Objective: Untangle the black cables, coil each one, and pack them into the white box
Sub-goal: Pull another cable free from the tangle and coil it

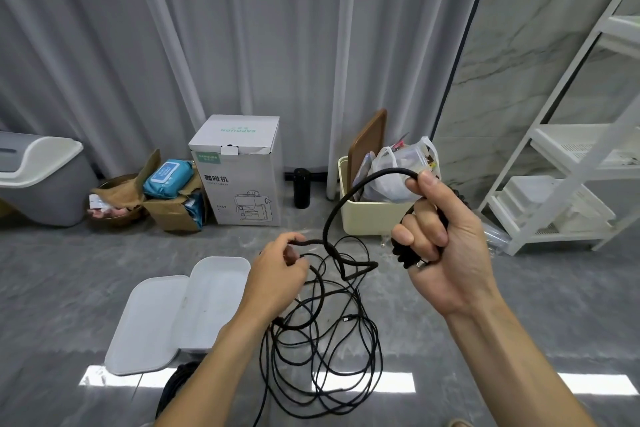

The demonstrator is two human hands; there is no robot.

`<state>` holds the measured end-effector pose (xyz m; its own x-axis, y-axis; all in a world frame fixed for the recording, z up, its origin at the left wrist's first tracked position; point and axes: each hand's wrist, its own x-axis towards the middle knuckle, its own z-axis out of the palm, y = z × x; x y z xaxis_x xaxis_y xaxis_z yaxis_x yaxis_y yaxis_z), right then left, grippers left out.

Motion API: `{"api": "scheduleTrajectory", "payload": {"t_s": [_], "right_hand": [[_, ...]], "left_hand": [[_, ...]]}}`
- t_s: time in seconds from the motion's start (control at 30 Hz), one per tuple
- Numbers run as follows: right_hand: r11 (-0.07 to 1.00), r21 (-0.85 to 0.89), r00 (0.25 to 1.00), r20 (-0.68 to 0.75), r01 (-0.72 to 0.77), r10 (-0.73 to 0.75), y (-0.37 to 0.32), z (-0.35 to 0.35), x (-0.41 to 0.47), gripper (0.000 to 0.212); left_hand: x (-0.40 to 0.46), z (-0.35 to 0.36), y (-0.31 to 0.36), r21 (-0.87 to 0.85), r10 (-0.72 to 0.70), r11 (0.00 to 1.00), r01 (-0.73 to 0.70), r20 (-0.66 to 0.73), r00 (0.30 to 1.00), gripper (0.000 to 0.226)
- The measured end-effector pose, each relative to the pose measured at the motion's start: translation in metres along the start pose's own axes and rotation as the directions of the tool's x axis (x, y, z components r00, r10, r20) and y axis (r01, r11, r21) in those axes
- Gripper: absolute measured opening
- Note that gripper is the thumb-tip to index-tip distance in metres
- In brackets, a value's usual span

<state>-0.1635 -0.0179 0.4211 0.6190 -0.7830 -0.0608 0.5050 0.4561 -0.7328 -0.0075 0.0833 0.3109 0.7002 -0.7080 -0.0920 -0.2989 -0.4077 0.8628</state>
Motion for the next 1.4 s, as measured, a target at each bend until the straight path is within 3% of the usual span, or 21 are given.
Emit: {"api": "scheduleTrajectory", "payload": {"t_s": [0.1, 0.23, 0.37, 0.5, 0.7, 0.97, 1.07, 1.17, 1.23, 1.4], "right_hand": [[1.000, 0.029, 1.000, 0.002, -0.007, 0.007, 0.000, -0.001, 0.001, 0.026], [0.992, 0.123, 1.000, 0.023, -0.008, 0.005, -0.003, -0.004, 0.004, 0.026], [0.986, 0.165, 1.000, 0.024, -0.001, -0.003, -0.007, -0.007, 0.007, 0.025], [0.984, 0.175, 1.000, 0.012, 0.006, -0.008, -0.008, -0.009, 0.007, 0.025], [0.997, 0.080, 1.000, -0.016, -0.008, 0.009, -0.002, -0.008, 0.007, 0.026], [0.998, -0.047, 0.997, -0.058, -0.048, 0.045, 0.010, -0.007, 0.007, 0.018], [0.994, -0.096, 0.996, -0.077, -0.057, 0.050, 0.015, -0.009, 0.008, 0.018], [0.991, -0.115, 0.994, -0.094, -0.072, 0.062, 0.018, -0.010, 0.009, 0.019], [0.987, -0.132, 0.993, -0.095, -0.087, 0.074, 0.019, -0.010, 0.009, 0.020], [0.952, -0.224, 0.977, -0.065, -0.210, 0.201, 0.021, -0.009, 0.007, 0.025]], "left_hand": [[-0.002, -0.004, 0.011, -0.300, -0.107, 0.942, 0.149, 0.151, 0.983, 0.044], [0.000, -0.007, 0.013, -0.467, -0.092, 0.868, 0.166, 0.177, 0.980, 0.041], [-0.002, -0.004, 0.009, -0.413, 0.007, 0.903, 0.119, 0.290, 0.957, 0.082], [-0.006, 0.002, 0.004, -0.123, 0.076, 0.992, -0.028, 0.399, 0.914, 0.110], [-0.013, 0.006, 0.010, 0.074, 0.074, 0.992, -0.101, 0.310, 0.948, 0.068], [-0.020, 0.005, 0.032, 0.072, 0.229, 0.965, -0.251, 0.225, 0.947, 0.054], [-0.023, 0.002, 0.043, -0.044, 0.292, 0.956, -0.289, 0.170, 0.941, 0.049], [-0.025, 0.001, 0.052, -0.297, 0.302, 0.921, -0.252, 0.134, 0.944, 0.026], [-0.026, 0.000, 0.057, -0.430, 0.291, 0.874, -0.227, 0.088, 0.953, 0.026], [-0.020, -0.007, 0.065, -0.571, 0.296, 0.780, -0.256, -0.024, 0.955, 0.023]]}}
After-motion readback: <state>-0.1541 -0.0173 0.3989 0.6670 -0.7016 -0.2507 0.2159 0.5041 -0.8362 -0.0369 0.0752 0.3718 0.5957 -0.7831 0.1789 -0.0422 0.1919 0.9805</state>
